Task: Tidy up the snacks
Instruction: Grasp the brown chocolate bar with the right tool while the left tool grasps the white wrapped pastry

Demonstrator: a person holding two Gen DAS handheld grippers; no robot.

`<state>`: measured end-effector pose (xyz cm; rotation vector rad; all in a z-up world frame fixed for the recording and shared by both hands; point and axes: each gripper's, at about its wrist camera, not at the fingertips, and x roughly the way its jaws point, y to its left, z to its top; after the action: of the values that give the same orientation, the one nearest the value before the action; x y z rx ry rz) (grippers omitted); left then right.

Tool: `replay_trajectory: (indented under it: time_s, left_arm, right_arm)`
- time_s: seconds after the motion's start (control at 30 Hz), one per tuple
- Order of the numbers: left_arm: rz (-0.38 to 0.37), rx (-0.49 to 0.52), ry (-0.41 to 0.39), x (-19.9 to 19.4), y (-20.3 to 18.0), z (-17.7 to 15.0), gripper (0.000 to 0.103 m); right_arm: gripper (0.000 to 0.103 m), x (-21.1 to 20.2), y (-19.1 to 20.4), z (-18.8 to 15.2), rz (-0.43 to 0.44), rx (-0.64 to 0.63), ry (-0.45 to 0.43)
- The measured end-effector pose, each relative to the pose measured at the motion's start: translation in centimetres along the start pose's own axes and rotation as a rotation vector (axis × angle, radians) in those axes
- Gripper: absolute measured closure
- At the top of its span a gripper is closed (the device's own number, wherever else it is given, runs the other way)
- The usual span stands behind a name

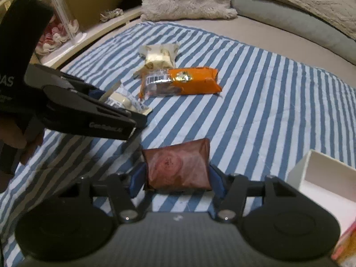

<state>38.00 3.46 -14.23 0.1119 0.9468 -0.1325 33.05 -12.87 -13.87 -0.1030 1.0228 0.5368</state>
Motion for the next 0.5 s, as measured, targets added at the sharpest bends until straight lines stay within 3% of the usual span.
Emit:
replay_trajectory:
  time_s: [0.17,0.27,0.5]
  left_arm:
    - [-0.016,-0.068,-0.043,-3.0,0.1,0.0,0.055]
    - [-0.023,-0.106,-0.075,-4.9,-0.1,0.1,0.067]
    - [-0.044,-0.124,-0.122,-7.7,-1.8,0.1,0.065]
  right_arm:
    - [0.038,-2.7,-0.8,0.0,0.012,0.028,-0.042]
    - [0.038,-4.6,-1.0,-0.1,0.016,0.04,-0.077]
    - [0.039,-9.0,-2.0,-0.5,0.023,0.075,-0.151]
